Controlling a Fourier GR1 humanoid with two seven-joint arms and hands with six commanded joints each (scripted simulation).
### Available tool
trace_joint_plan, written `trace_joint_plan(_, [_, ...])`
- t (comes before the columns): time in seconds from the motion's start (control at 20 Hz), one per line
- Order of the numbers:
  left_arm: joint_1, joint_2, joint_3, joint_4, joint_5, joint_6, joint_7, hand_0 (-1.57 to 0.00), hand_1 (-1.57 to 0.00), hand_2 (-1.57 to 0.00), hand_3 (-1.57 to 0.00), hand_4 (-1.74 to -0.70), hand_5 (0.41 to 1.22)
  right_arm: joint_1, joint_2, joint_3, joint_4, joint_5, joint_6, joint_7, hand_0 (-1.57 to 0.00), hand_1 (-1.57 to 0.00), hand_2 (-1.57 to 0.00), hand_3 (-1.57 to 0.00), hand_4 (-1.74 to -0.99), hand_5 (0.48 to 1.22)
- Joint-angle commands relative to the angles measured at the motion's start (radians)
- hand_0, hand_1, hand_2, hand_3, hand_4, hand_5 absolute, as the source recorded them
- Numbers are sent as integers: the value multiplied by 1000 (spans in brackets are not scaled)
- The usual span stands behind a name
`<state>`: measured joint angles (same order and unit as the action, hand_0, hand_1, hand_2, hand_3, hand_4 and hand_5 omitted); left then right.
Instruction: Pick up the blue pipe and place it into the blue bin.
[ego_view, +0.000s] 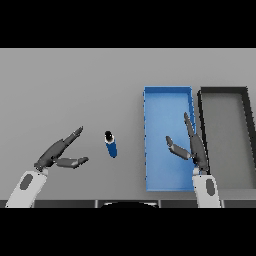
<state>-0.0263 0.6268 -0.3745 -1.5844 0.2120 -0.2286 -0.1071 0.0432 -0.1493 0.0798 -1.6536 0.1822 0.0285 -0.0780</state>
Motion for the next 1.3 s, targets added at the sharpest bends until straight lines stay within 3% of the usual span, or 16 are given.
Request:
trace_joint_plan(0.0, [6, -13, -25, -7, -24, 1, 1, 1, 1, 1, 1, -1132, 475, 6, -3, -4, -2, -6, 4, 3, 1, 1, 1, 1, -1182, 618])
trace_joint_plan(0.15, [-14, -62, -76, -4, -60, 4, 44, 1, 1, 1, 1, -1139, 450, 4, 14, 6, 2, 0, -3, -3, 1, 1, 1, 1, -1197, 615])
trace_joint_plan(0.55, [-112, -234, -126, 126, -115, 40, 17, 1, 1, 1, 1, -1150, 460, 7, 11, 0, -27, -3, -6, 25, 1, 1, 1, 1, -1202, 621])
trace_joint_plan(0.95, [-181, -343, -168, 245, -196, 85, 11, 1, 1, 1, 1, -1062, 420, 29, 4, -6, -24, -13, 4, -18, 1, 1, 1, 1, -1214, 645])
trace_joint_plan(1.1, [-197, -375, -162, 281, -178, 73, -16, 1, 1, 1, 1, -1107, 463, 27, 5, -1, -17, 5, -5, -10, 1, 1, 1, 1, -1207, 650])
trace_joint_plan(1.2, [-196, -412, -148, 291, -144, 74, -35, 1, -41, -151, -121, -1186, 550, 34, -10, -14, -18, -7, 2, -30, 1, 1, 1, 1, -1213, 655])
trace_joint_plan(1.25, [-194, -422, -143, 296, -127, 68, -32, -10, -156, -308, -276, -1243, 613, 41, -14, -18, -24, -15, 8, -37, 1, 1, 1, 1, -1217, 655])
